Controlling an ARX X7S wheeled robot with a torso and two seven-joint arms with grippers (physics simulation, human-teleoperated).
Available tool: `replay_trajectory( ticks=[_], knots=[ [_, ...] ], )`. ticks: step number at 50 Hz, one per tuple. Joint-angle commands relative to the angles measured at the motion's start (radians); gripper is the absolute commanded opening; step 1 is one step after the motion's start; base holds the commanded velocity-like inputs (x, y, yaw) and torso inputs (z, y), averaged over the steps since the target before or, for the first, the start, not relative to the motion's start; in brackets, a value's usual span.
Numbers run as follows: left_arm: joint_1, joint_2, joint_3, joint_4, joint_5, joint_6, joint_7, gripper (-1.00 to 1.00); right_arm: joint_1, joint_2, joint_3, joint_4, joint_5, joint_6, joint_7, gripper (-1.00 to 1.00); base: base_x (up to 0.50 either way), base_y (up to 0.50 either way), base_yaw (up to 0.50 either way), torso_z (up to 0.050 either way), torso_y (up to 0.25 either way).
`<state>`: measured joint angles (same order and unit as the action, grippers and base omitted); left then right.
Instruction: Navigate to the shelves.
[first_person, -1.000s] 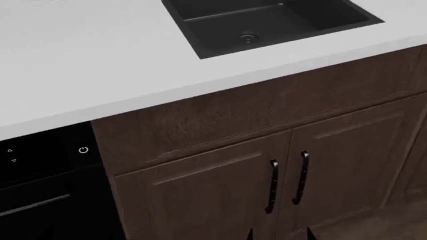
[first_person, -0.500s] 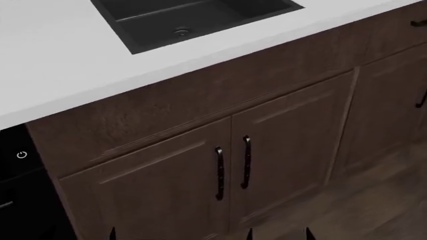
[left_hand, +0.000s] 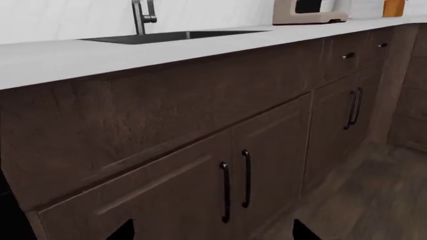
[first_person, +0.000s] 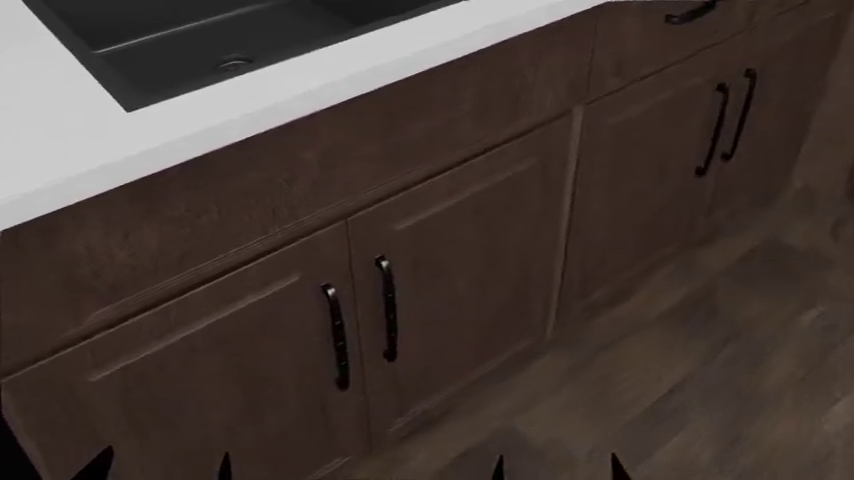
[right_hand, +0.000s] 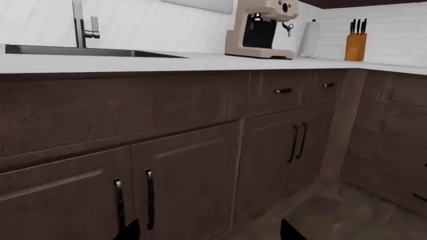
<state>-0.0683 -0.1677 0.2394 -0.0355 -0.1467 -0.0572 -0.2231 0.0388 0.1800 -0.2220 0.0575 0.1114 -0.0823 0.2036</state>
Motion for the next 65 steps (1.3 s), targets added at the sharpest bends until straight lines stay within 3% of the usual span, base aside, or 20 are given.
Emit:
replay_trajectory(
  ticks=[1, 65],
  knots=[
    [0.014, 0.014, -0.027, -0.007, -0.006, 0.061, 0.027, 1.0, -0.01, -0.014, 0.021, -0.003, -0.001, 0.004, -0.018, 1.0, -0.06, 0.05, -0.5, 0.0, 0.0],
    [0.003, -0.016, 0.005, -0.013, -0.039, 0.065, -0.005, 1.0, -0.007, 0.012, -0.022, -0.004, 0.012, -0.008, 0.018, 1.0, -0.04, 0.06, -0.5, 0.0, 0.0]
  ],
)
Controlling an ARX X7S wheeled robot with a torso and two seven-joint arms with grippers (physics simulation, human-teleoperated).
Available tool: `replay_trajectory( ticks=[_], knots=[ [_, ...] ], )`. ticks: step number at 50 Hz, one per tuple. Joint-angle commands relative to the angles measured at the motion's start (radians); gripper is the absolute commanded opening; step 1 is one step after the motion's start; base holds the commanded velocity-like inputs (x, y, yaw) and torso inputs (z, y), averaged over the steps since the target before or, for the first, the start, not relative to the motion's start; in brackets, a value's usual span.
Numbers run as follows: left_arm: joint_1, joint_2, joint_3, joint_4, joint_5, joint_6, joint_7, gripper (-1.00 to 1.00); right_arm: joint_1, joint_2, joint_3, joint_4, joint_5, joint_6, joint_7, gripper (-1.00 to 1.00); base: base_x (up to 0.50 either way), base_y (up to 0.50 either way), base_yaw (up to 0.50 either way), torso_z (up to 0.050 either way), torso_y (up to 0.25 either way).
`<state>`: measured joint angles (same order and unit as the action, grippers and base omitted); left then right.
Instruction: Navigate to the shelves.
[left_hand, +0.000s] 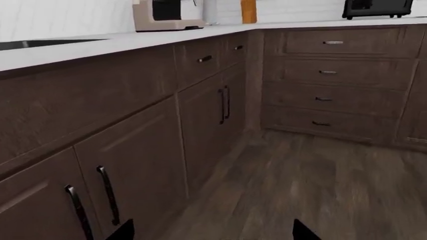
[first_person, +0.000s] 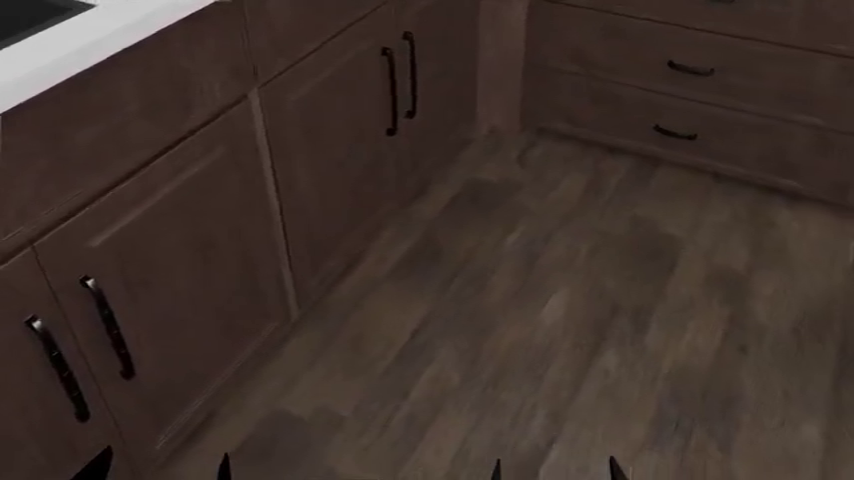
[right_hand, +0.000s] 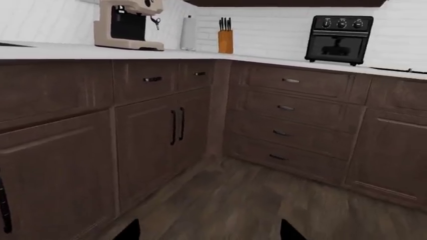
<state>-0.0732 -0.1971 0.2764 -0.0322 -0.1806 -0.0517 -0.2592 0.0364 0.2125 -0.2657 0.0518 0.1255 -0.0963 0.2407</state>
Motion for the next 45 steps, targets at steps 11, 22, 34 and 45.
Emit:
replay_trajectory(
  ticks=[11, 22, 34, 45],
  knots=[
    [0.003, 0.011, -0.025, -0.024, -0.009, 0.062, 0.028, 1.0, 0.001, -0.018, 0.017, 0.015, 0.002, -0.002, -0.014, 1.0, -0.03, 0.06, -0.5, 0.0, 0.0],
    [0.003, 0.007, -0.018, -0.019, -0.011, 0.061, 0.022, 1.0, -0.004, -0.012, 0.015, 0.002, 0.01, -0.002, -0.009, 1.0, -0.02, 0.06, -0.5, 0.0, 0.0],
    [0.003, 0.002, -0.012, -0.018, -0.014, 0.061, 0.016, 1.0, -0.007, -0.007, 0.01, -0.005, 0.018, -0.001, -0.005, 1.0, -0.02, 0.06, -0.5, 0.0, 0.0],
    [0.002, -0.003, -0.007, -0.019, -0.019, 0.063, 0.013, 1.0, -0.007, -0.004, 0.006, -0.009, 0.024, 0.0, -0.001, 1.0, -0.01, 0.06, -0.5, 0.0, 0.0]
  ],
)
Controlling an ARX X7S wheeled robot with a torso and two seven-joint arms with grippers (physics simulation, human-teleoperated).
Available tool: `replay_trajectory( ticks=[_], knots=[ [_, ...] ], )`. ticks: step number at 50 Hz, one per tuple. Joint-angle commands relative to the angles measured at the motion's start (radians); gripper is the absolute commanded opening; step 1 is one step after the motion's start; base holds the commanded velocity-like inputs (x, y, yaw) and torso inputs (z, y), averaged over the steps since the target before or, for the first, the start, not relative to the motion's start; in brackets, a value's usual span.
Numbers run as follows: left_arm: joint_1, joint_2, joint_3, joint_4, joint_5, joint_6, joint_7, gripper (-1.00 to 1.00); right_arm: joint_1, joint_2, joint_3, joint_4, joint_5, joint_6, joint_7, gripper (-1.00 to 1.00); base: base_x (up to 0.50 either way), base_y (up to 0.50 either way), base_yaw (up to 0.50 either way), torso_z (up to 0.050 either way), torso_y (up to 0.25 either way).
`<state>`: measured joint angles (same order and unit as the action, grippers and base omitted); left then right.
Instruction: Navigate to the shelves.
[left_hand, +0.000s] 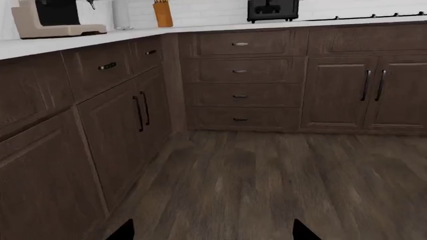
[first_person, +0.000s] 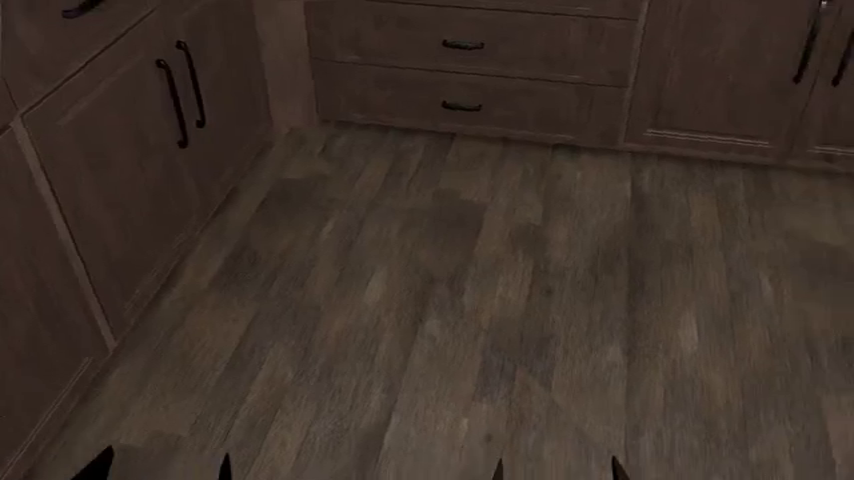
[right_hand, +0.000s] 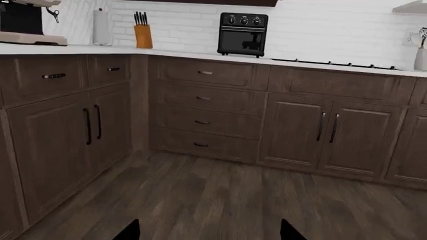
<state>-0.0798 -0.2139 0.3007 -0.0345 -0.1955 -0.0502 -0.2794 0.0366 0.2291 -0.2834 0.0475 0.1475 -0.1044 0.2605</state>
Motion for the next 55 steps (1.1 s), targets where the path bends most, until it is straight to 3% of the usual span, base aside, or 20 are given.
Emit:
replay_trajectory(
  ticks=[1, 18, 36, 55],
  knots=[
    [0.009, 0.013, -0.031, -0.015, -0.005, 0.06, 0.033, 1.0, -0.007, -0.02, 0.023, -0.003, 0.002, 0.006, -0.02, 1.0, -0.01, 0.07, -0.5, 0.0, 0.0],
    [0.006, 0.008, -0.023, -0.015, -0.01, 0.059, 0.026, 1.0, -0.01, -0.013, 0.015, -0.004, 0.011, -0.011, -0.02, 1.0, -0.01, 0.06, -0.49, 0.0, 0.0],
    [0.002, 0.004, -0.014, -0.021, -0.015, 0.063, 0.02, 1.0, -0.008, -0.01, 0.011, -0.005, 0.008, -0.015, -0.002, 1.0, 0.0, 0.0, 0.0, 0.0, 0.0],
    [0.002, -0.003, -0.005, -0.02, -0.018, 0.067, 0.014, 1.0, -0.009, -0.005, 0.005, -0.001, 0.015, -0.03, 0.005, 1.0, 0.02, -0.28, 0.0, 0.0, 0.0]
  ],
)
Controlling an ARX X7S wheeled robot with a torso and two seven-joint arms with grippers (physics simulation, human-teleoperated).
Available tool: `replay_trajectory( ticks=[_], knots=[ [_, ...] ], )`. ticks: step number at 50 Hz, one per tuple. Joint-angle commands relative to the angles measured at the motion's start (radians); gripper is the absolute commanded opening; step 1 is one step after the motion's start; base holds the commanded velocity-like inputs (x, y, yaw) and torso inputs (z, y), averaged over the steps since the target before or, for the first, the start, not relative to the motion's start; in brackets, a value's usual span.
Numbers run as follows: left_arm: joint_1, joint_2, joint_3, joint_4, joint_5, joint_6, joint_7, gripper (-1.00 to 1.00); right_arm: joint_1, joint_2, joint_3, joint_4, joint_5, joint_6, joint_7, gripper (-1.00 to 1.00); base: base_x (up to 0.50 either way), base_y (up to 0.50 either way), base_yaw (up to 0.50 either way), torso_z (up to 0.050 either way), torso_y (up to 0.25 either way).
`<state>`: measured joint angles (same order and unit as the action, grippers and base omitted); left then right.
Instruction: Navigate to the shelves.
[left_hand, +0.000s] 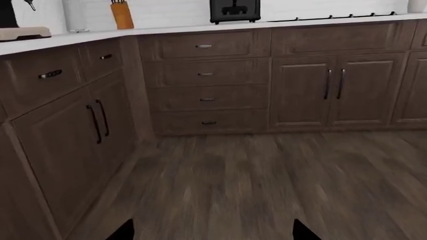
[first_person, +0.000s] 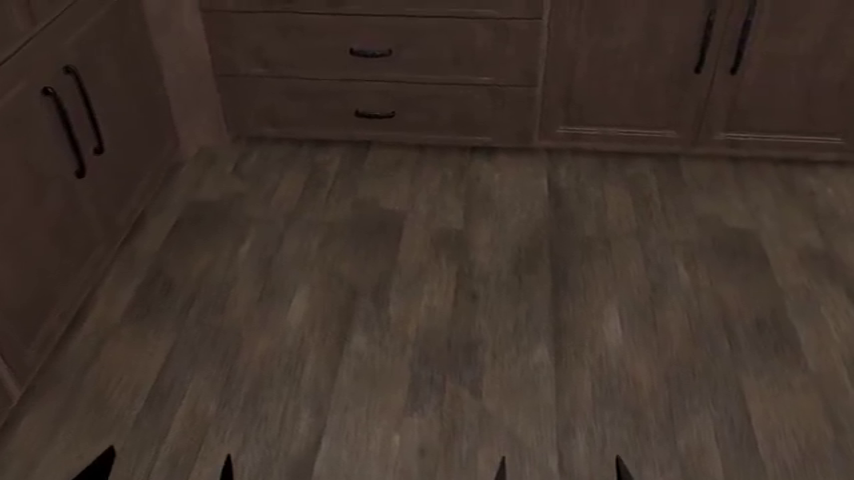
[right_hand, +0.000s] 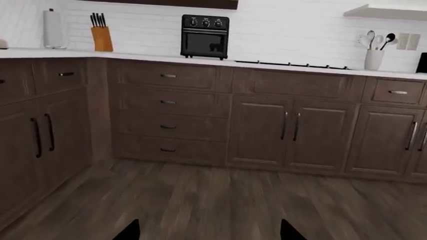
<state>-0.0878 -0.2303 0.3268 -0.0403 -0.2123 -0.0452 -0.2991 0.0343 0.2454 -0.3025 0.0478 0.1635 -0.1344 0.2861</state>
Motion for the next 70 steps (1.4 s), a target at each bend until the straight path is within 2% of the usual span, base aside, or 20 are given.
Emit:
replay_trajectory(
  ticks=[1, 70],
  knots=[
    [0.008, 0.014, -0.031, -0.021, -0.002, 0.067, 0.035, 1.0, -0.007, -0.021, 0.024, 0.0, 0.001, 0.0, -0.019, 1.0, 0.02, -0.39, 0.0, 0.0, 0.0],
    [0.0, -0.008, -0.004, -0.014, -0.025, 0.066, 0.019, 1.0, -0.008, 0.004, -0.005, -0.015, 0.031, -0.01, 0.0, 1.0, 0.03, -0.42, 0.0, 0.0, 0.0]
  ],
)
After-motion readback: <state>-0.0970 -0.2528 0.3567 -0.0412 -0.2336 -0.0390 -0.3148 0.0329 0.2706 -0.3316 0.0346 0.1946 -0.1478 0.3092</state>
